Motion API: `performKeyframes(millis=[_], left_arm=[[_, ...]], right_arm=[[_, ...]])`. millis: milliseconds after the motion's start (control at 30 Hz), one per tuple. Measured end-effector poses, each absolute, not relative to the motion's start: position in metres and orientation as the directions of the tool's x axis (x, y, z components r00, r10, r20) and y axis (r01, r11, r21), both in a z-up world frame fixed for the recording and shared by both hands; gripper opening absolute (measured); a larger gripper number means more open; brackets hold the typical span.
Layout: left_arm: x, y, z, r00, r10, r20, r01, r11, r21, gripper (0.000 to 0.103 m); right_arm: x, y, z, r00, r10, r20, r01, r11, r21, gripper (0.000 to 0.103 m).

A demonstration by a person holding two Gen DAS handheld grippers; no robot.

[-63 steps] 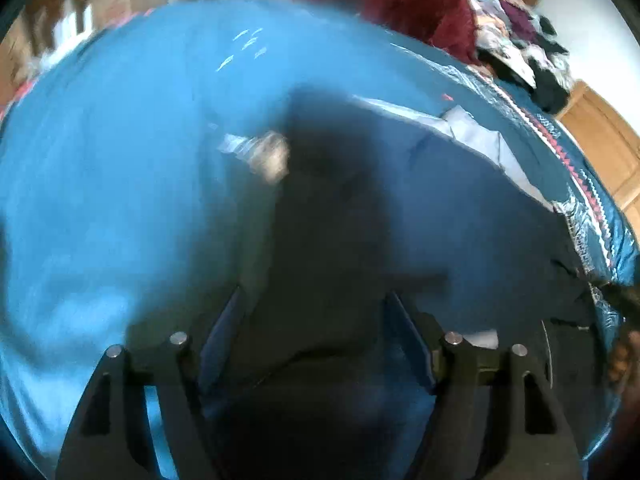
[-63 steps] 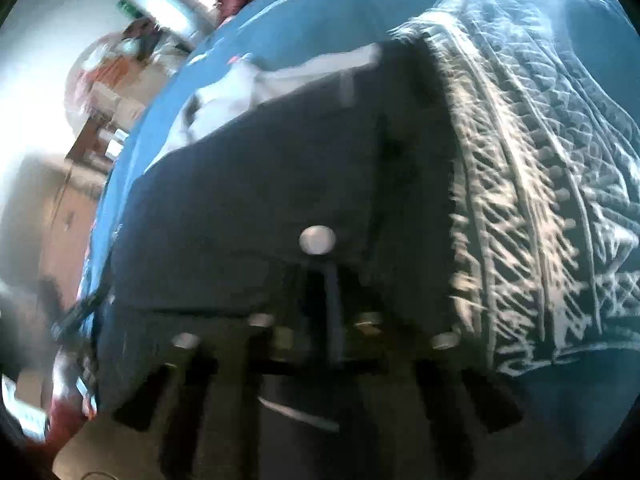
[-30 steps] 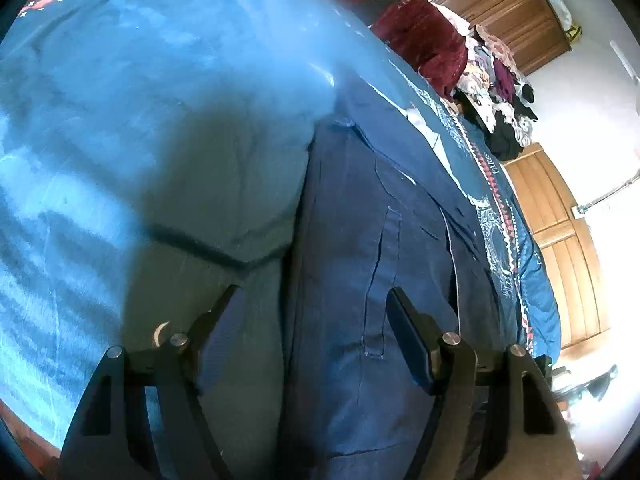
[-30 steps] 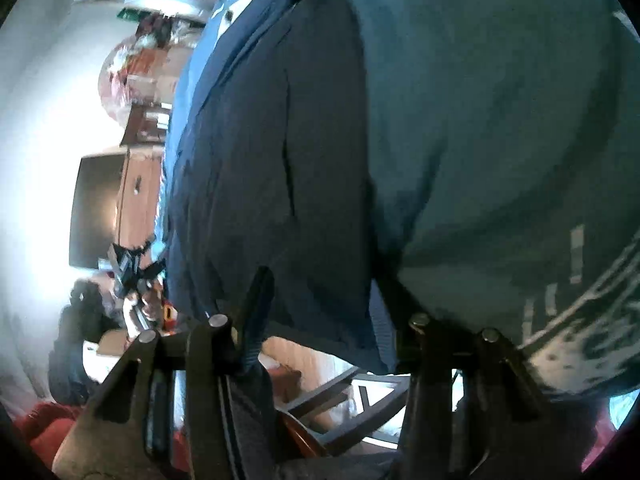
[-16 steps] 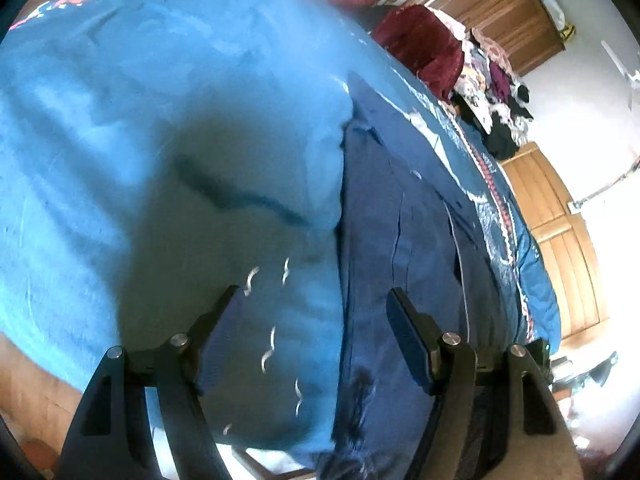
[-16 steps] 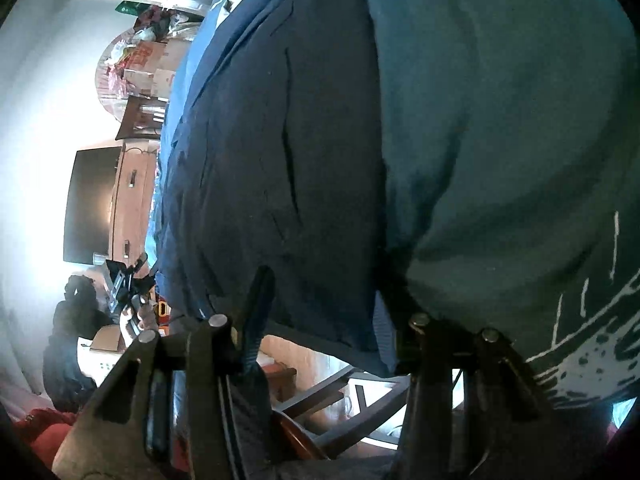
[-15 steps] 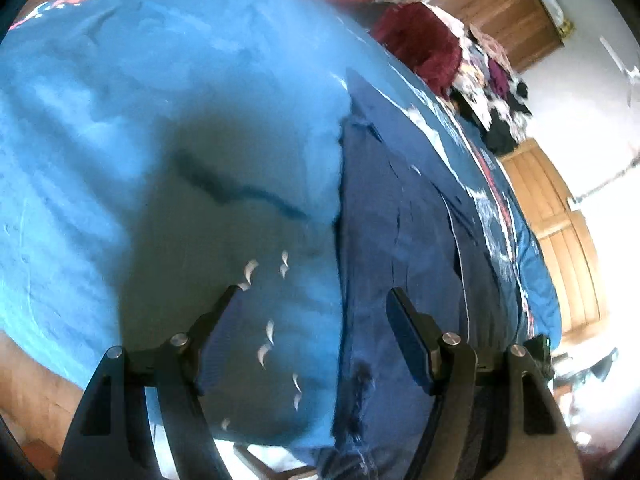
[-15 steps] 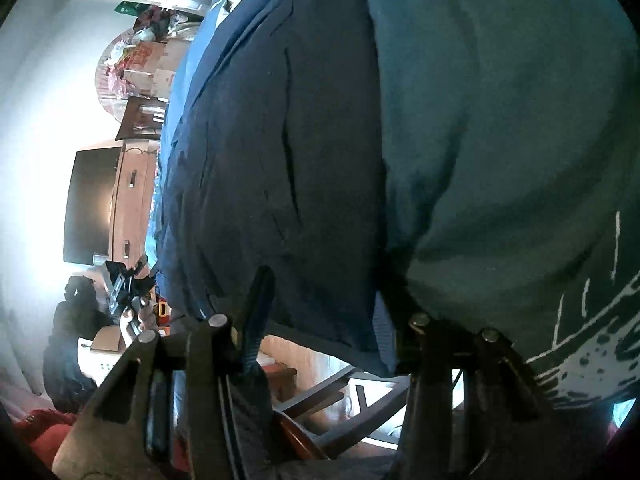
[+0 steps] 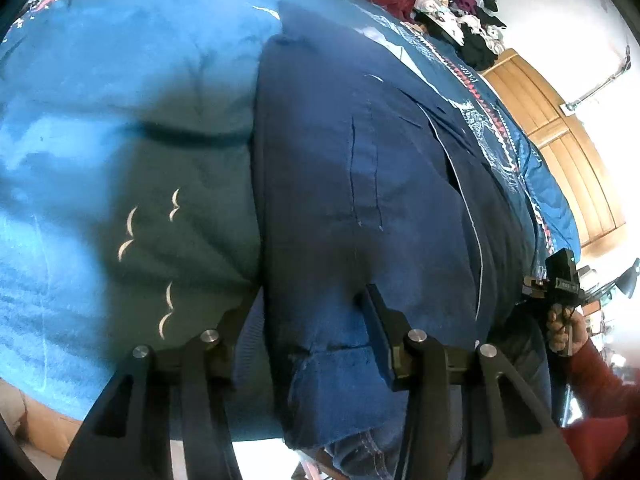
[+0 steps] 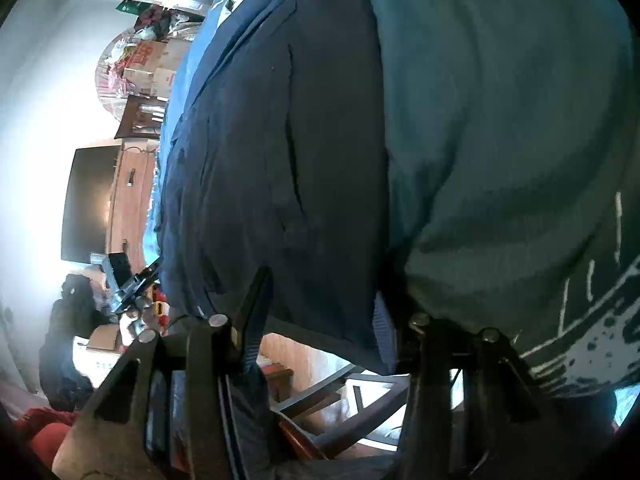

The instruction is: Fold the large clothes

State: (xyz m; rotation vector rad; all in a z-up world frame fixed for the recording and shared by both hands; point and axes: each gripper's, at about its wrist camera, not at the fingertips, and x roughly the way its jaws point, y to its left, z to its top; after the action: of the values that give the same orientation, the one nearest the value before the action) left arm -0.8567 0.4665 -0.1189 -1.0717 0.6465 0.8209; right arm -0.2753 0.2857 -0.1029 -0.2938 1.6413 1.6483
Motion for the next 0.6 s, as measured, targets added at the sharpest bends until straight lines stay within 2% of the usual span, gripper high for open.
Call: performKeyframes(millis=[33, 100, 267, 367, 500, 600], left_arm=[[-0.856, 0.465, -0.118, 0.558, 0.257, -0.789, -0.828, 0.237, -0.508, 0.008], [-0.853, 0.459, -0.105, 0.592, 0.279, -0.756, -0.805, 0.237, -0.543, 0.008], [-0.870, 0.468, -0.055, 0.761, 0.380, -0.526, -0.623, 0.199, -0.757, 0.007], [-0.871, 0.491, -0.029, 0.797, 0.433, -0.422, -0.543, 0.206, -0.814, 0.007], [-0.873, 0.537, -0.006, 0.803, 0.482, -0.350, -0.487, 0.191, -0.853, 0.000], [-0.881, 0.592, 0.011, 0.765, 0.557, -0.325, -0.483, 0.162, -0.861, 0.000]], right_arm=[[-0.276, 0.283, -0.098, -0.665, 0.361, -0.654, -0.655, 0.139, 0.743, 0.006], [-0.278, 0.273, -0.076, -0.688, 0.416, -0.595, -0.619, 0.093, 0.780, 0.004], [-0.272, 0.270, -0.020, -0.729, 0.535, -0.427, -0.505, 0.000, 0.863, 0.002], [-0.270, 0.283, -0.004, -0.744, 0.553, -0.375, -0.466, -0.026, 0.885, 0.002], [-0.253, 0.320, 0.016, -0.747, 0.594, -0.299, -0.399, -0.041, 0.916, 0.002], [-0.231, 0.373, 0.031, -0.733, 0.623, -0.271, -0.378, -0.042, 0.925, 0.002]])
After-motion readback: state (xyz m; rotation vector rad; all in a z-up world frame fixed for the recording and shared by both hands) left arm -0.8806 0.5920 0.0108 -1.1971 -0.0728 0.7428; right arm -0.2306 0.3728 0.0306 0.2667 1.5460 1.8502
